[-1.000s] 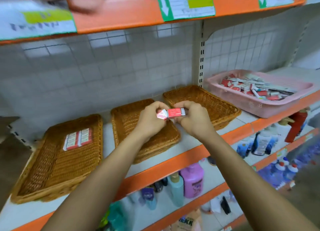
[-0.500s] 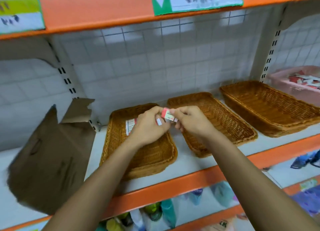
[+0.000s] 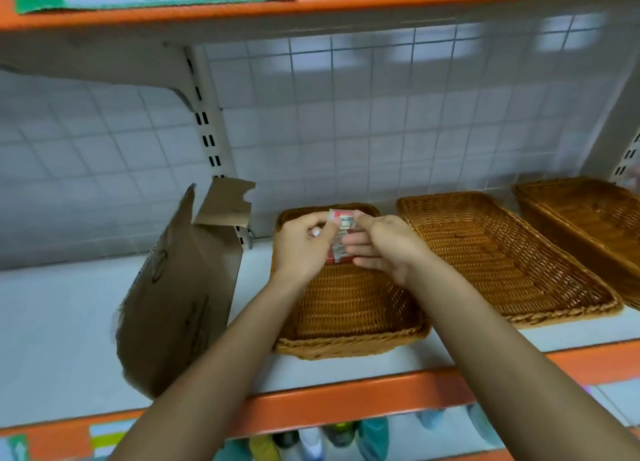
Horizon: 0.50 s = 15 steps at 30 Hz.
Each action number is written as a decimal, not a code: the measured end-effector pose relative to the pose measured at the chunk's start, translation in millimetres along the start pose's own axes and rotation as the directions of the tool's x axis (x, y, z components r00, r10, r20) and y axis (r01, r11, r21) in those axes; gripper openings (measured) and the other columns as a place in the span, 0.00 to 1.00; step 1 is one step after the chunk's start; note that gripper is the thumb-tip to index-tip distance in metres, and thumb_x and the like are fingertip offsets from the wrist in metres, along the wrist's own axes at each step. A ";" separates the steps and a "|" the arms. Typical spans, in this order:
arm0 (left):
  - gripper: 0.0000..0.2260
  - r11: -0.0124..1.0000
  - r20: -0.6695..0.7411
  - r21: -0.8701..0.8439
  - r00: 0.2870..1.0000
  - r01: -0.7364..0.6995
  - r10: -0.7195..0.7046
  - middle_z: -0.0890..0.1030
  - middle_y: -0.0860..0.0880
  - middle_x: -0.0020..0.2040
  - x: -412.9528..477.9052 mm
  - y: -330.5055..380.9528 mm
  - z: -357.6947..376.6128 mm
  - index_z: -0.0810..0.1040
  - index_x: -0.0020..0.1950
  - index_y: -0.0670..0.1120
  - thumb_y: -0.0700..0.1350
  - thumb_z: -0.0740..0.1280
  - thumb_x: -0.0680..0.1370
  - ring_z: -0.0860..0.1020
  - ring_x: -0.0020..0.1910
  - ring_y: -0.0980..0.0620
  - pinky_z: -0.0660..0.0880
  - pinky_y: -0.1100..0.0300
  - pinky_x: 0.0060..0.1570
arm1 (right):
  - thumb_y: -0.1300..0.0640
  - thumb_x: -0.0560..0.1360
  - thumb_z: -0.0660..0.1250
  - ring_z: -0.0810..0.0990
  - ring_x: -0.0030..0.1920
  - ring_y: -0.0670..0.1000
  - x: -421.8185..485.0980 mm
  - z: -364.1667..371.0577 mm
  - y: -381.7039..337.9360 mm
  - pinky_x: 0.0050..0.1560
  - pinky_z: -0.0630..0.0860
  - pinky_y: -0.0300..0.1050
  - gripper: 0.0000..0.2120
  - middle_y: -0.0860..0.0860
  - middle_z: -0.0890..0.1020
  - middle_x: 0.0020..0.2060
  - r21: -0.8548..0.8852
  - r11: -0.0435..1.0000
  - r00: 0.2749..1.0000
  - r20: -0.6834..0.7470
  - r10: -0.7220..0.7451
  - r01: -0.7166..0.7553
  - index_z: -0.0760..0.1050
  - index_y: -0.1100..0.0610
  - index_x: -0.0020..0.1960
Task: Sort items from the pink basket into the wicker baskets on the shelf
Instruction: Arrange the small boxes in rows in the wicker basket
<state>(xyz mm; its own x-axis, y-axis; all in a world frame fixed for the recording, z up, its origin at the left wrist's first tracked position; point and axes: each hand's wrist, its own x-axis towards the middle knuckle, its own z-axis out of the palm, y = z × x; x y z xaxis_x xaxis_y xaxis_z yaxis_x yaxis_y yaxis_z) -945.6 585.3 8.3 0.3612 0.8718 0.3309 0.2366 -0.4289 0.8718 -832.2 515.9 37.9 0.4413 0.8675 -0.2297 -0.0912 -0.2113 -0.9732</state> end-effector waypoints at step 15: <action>0.16 0.891 0.083 0.440 0.984 0.107 -0.159 0.75 0.47 0.57 20.5 -14.9 1.2 0.71 0.60 0.45 0.44 0.68 0.73 0.74 0.56 0.47 0.71 0.58 0.49 | 0.59 0.73 0.68 0.77 0.56 0.56 39.3 1.1 16.2 0.55 0.74 0.48 0.11 0.55 0.80 0.55 -0.924 0.293 0.923 0.130 -0.362 0.245 0.78 0.58 0.55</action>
<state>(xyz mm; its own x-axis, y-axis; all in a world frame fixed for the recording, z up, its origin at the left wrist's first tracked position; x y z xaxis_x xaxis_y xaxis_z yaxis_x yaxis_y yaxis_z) -940.6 609.3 1.6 0.3928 0.9062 0.1568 0.6467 -0.3934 0.6535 -817.3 547.1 13.1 0.3241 0.9359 0.1383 0.9065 -0.2653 -0.3285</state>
